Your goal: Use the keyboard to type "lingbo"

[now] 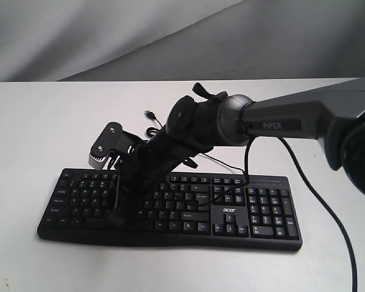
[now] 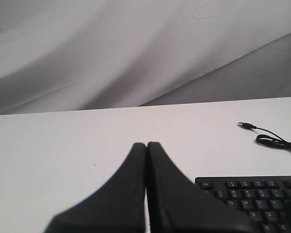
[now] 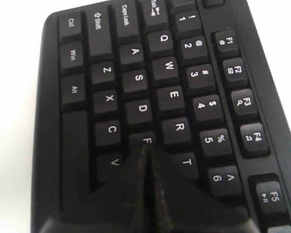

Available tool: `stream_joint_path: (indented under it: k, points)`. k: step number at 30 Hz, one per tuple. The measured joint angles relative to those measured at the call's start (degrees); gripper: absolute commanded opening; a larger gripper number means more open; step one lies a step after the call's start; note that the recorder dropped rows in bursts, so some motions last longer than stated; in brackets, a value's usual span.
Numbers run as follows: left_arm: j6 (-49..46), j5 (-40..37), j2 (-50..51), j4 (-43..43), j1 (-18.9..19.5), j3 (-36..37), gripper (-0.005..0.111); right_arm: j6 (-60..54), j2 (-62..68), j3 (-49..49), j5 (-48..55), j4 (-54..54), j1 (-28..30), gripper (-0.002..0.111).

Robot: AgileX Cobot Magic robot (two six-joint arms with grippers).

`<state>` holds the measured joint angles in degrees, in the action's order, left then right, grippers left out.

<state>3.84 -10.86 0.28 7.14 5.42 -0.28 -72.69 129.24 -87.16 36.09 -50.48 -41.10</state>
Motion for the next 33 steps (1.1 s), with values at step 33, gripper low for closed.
stream_joint_path:
  k: [33]
  points:
    - [0.0, 0.0, 0.0, 0.0, 0.0, 0.0, 0.001, 2.6, -2.7, 0.3, 4.8, 4.4, -0.5, 0.0]
